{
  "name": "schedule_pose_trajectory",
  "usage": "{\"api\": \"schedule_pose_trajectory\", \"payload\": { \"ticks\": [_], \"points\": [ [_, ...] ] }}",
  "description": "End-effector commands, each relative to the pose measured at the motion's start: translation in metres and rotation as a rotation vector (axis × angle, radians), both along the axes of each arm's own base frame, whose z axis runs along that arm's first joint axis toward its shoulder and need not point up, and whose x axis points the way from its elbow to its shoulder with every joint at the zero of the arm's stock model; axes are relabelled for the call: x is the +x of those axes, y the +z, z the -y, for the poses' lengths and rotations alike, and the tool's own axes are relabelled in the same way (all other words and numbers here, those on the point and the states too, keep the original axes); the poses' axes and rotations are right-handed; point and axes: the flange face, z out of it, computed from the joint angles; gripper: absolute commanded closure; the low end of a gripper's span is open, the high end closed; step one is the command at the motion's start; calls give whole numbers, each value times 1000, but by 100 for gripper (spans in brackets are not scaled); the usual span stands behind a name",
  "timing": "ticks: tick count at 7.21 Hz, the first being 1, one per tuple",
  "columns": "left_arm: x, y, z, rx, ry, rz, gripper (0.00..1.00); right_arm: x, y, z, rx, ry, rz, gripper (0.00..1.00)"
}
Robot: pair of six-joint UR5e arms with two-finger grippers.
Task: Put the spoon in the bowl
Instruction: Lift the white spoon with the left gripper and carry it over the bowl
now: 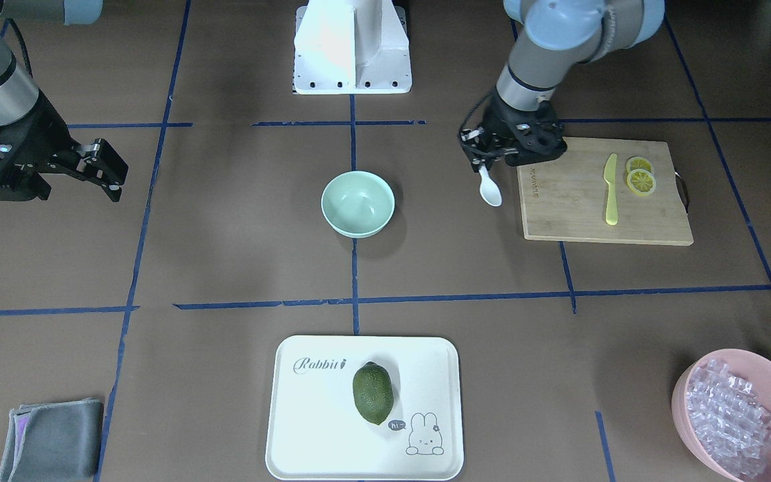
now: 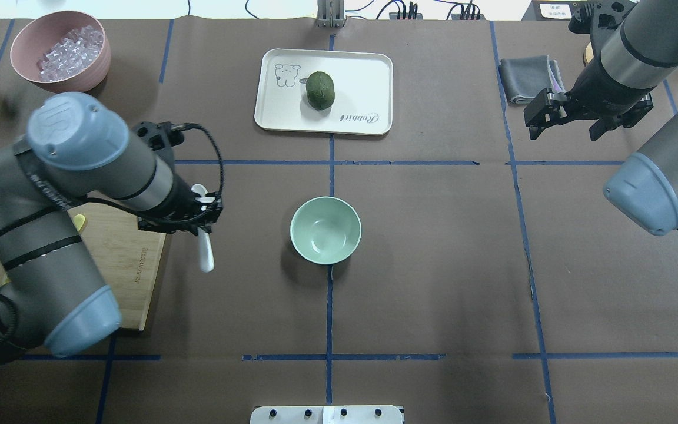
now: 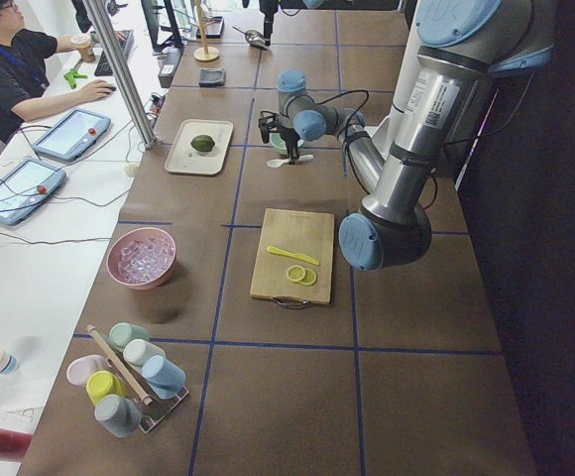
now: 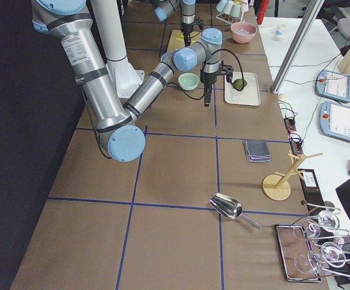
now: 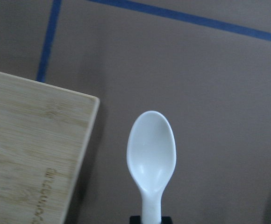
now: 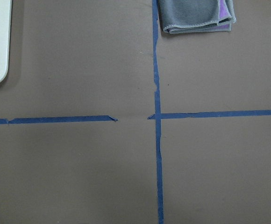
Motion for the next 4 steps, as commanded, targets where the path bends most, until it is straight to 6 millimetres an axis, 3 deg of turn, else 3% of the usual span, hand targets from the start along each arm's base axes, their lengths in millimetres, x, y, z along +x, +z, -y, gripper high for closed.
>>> {"api": "schedule_pose_trajectory", "payload": {
  "ticks": [1, 2, 4],
  "points": [
    [62, -60, -23, -69, 10, -37, 100, 29, 33, 3, 35, -18, -3, 0],
    [92, -80, -29, -76, 33, -43, 100, 58, 62, 4, 64, -36, -11, 0],
    [119, -97, -20, -78, 44, -36, 100, 110, 106, 5, 105, -92, -57, 0]
  ]
}}
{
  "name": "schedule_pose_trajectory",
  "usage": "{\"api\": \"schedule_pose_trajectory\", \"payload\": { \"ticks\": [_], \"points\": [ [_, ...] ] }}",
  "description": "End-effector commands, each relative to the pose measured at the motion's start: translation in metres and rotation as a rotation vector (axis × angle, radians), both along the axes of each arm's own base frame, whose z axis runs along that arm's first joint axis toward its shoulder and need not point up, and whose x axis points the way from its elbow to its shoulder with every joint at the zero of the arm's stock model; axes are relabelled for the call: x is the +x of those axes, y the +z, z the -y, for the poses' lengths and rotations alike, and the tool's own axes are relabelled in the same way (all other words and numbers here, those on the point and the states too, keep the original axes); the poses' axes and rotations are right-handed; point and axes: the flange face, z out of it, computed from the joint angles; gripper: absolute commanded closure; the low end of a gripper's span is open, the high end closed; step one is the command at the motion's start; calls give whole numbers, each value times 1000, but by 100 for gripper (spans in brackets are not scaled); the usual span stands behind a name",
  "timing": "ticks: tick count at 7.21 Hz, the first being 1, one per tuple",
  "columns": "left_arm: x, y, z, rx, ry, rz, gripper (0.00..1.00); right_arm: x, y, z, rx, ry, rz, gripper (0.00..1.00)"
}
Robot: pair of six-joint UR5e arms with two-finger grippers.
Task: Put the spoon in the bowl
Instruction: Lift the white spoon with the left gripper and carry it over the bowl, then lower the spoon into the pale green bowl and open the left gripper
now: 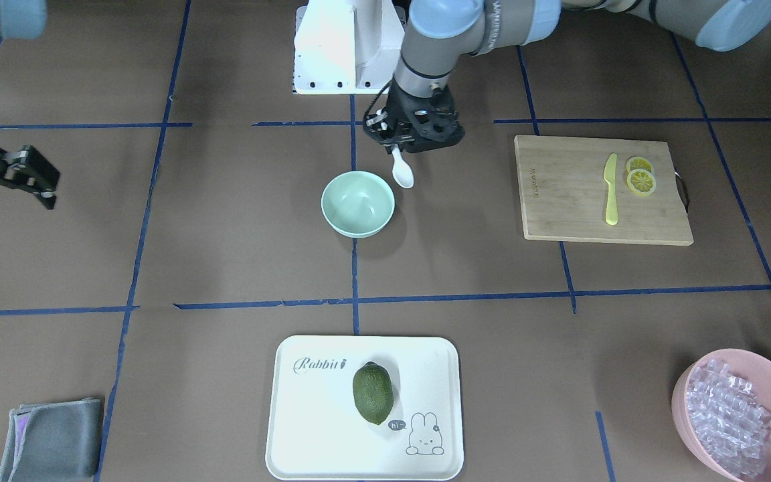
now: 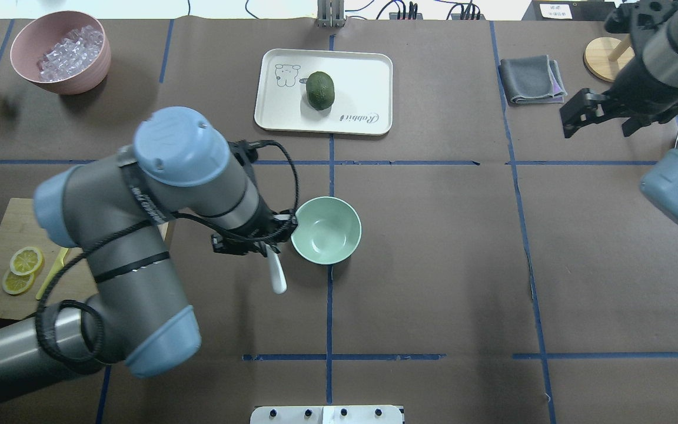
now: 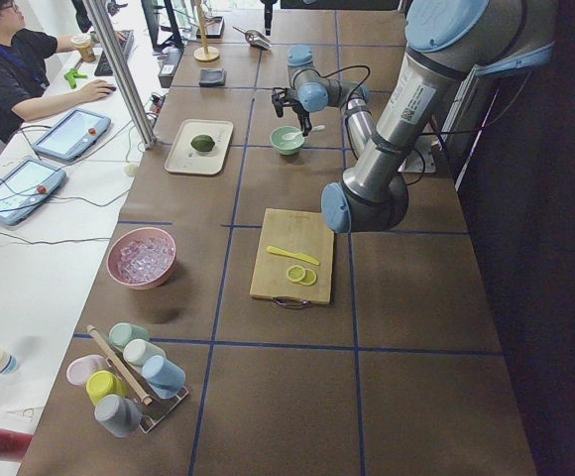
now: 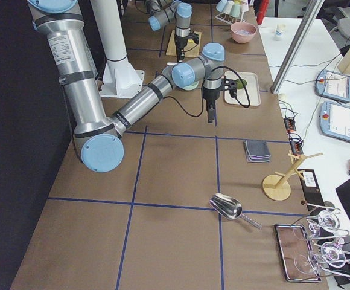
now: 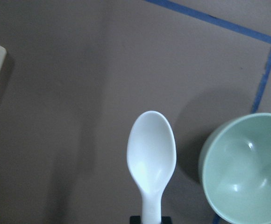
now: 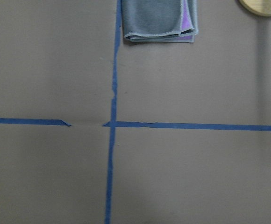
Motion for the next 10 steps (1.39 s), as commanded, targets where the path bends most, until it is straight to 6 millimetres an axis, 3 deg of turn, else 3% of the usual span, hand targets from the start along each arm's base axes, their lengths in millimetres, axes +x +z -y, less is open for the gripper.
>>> {"api": "schedule_pose_trajectory", "payload": {
  "ticks": [1, 3, 6, 7, 8, 9, 10],
  "points": [
    [33, -8, 11, 10, 7, -24, 100, 48, 42, -5, 18, -44, -19, 0],
    [57, 4, 25, 20, 6, -37, 100, 92, 72, -2, 19, -81, 27, 0],
    [58, 3, 25, 22, 7, -38, 100, 98, 74, -2, 19, -76, 27, 0],
    [59, 5, 25, 19, 7, -34, 90, 98, 74, -2, 19, -76, 27, 0],
    [58, 6, 26, 22, 8, -33, 31, 98, 74, -2, 19, -76, 27, 0],
    [57, 3, 29, 53, -27, -27, 0, 98, 74, -2, 20, -76, 27, 0],
    [55, 2, 30, 56, -31, -27, 0, 98, 74, -2, 20, -76, 27, 0]
  ]
}}
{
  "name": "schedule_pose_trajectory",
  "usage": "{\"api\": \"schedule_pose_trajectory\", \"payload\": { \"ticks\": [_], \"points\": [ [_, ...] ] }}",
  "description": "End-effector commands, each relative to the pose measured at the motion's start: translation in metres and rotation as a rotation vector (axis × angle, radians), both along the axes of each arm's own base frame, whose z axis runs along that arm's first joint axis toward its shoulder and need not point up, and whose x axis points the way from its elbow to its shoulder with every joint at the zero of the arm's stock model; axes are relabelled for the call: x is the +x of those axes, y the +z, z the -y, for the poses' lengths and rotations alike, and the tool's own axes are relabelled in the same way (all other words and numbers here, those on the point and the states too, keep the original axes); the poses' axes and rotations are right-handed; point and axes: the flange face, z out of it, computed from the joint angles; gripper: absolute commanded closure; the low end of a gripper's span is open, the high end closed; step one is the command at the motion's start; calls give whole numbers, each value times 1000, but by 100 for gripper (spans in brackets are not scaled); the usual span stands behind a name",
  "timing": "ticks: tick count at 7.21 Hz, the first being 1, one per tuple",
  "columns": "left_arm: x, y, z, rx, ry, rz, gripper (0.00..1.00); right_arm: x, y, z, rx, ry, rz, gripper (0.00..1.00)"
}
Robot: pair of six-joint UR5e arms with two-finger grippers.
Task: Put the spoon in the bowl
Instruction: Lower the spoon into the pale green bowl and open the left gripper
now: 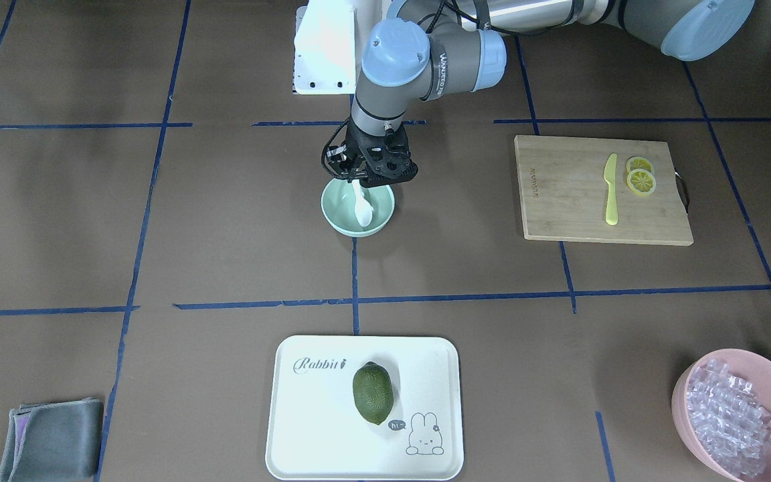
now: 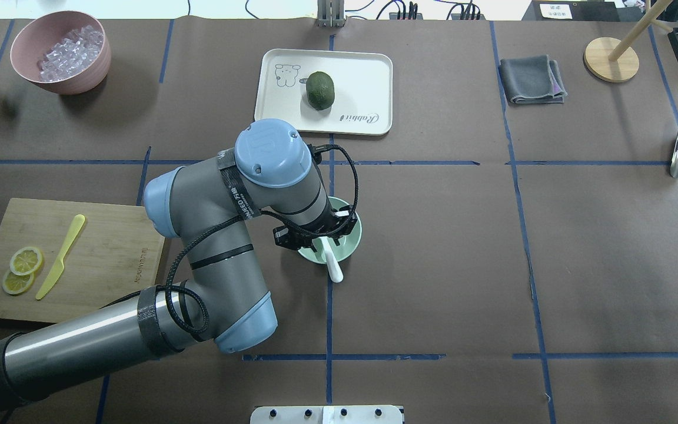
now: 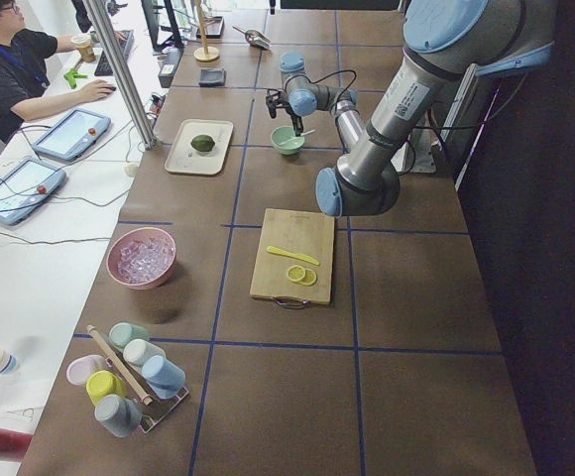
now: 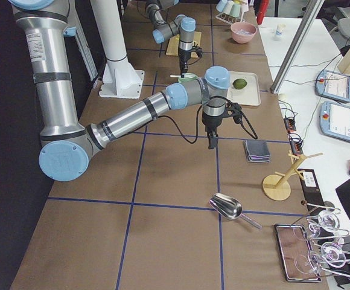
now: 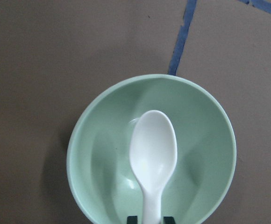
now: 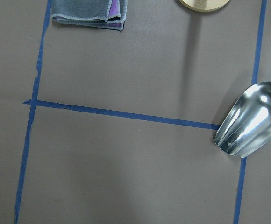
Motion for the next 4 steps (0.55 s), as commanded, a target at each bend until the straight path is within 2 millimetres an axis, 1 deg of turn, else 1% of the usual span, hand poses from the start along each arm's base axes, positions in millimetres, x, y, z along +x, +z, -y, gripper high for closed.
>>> {"api": "schedule_pose_trajectory", "payload": {
  "ticks": [1, 2, 3, 4],
  "points": [
    [-8, -5, 4, 15, -19, -6, 0, 0, 0, 0, -1, 0, 0, 0],
    [-23, -9, 15, 8, -30, -14, 0, 1, 5, -1, -10, -1, -1, 0],
    [-57, -9, 37, 0, -17, -13, 0, 4, 15, -4, -22, -11, 6, 0],
    [-113, 3, 48, 66, 41, 40, 0, 24, 33, -8, -43, -18, 55, 0]
  ]
}}
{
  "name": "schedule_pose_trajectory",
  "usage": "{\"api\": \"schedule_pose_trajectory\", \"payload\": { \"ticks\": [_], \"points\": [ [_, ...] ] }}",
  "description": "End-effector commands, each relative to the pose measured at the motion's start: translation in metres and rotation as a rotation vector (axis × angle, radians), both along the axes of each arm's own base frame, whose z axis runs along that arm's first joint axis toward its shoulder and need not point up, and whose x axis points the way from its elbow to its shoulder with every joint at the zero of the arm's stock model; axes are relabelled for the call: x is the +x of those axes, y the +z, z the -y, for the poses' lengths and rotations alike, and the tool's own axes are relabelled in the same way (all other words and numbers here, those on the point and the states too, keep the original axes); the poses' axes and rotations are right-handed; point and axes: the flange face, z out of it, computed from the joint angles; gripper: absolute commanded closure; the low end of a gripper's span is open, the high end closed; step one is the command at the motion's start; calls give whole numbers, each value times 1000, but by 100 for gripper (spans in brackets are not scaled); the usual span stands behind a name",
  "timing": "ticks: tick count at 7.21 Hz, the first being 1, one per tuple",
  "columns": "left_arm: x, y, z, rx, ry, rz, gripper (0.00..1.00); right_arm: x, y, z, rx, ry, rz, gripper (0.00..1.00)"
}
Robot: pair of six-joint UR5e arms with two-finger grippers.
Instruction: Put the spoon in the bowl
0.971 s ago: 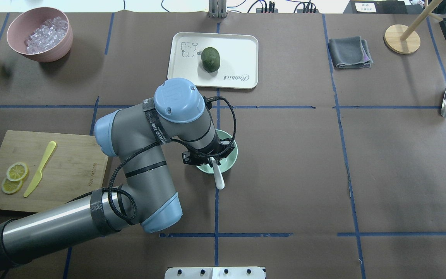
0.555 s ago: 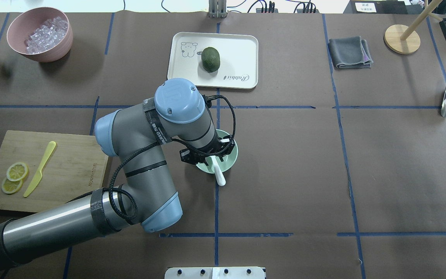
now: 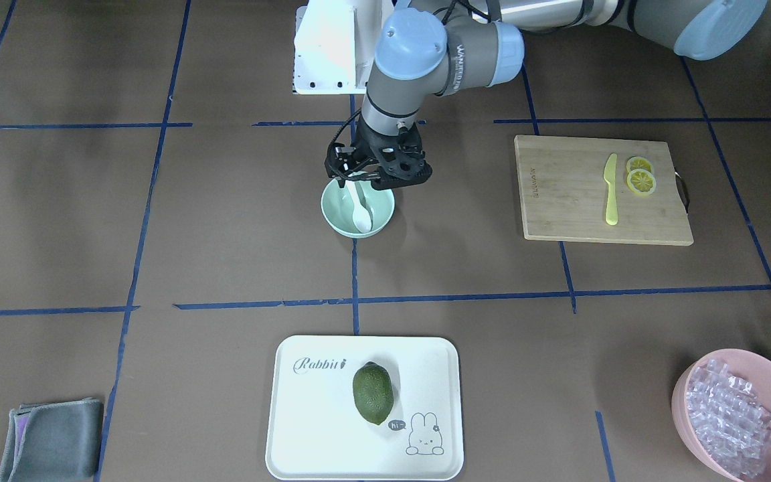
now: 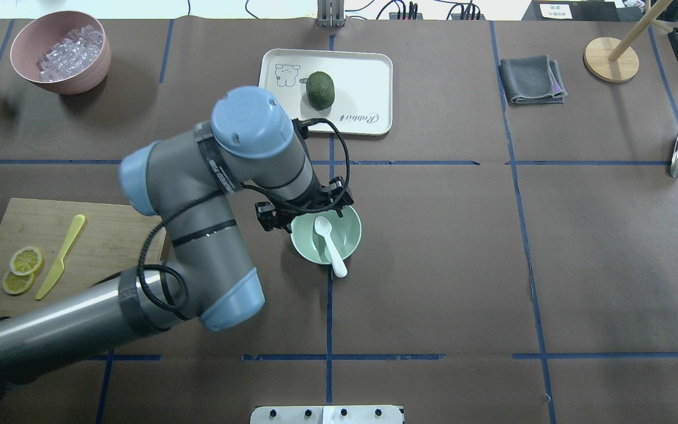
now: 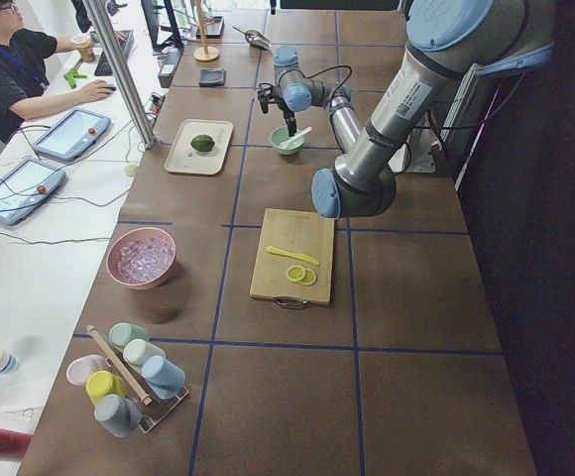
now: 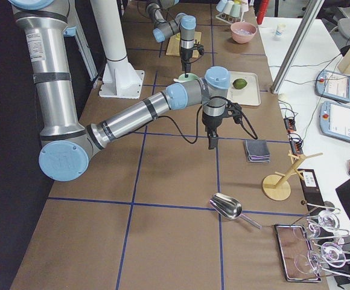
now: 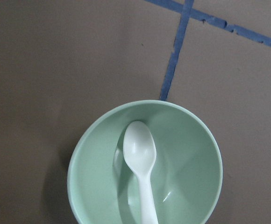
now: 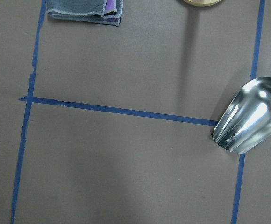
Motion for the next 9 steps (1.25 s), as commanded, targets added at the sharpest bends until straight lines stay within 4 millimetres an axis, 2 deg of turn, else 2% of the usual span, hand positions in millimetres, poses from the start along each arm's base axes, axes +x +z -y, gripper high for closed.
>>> {"api": "schedule_pose_trajectory", "payload": {
  "ticks": [1, 3, 4, 5, 6, 7, 8, 9],
  "points": [
    [-117, 37, 22, 120, 83, 111, 0, 35, 42, -15, -4, -42, 45, 0],
    [-228, 125, 50, 258, 144, 211, 0, 85, 99, -20, -3, -64, 81, 0],
    [-280, 166, 64, 280, 179, 232, 0, 102, 136, -32, 19, -65, 93, 0],
    [-328, 203, 72, 289, 213, 228, 0, 110, 178, -38, 67, -44, 90, 0],
    [-388, 237, 82, 285, 219, 195, 0, 116, 194, -37, 72, -15, 85, 0],
    [-442, 292, 81, 273, 238, 187, 0, 122, 189, -35, 88, -2, 83, 0],
    [-487, 356, 77, 248, 258, 196, 0, 122, 187, -34, 83, 8, 84, 0],
    [-527, 402, 69, 233, 266, 202, 0, 122, 178, -36, 67, 41, 84, 0]
  ]
}}
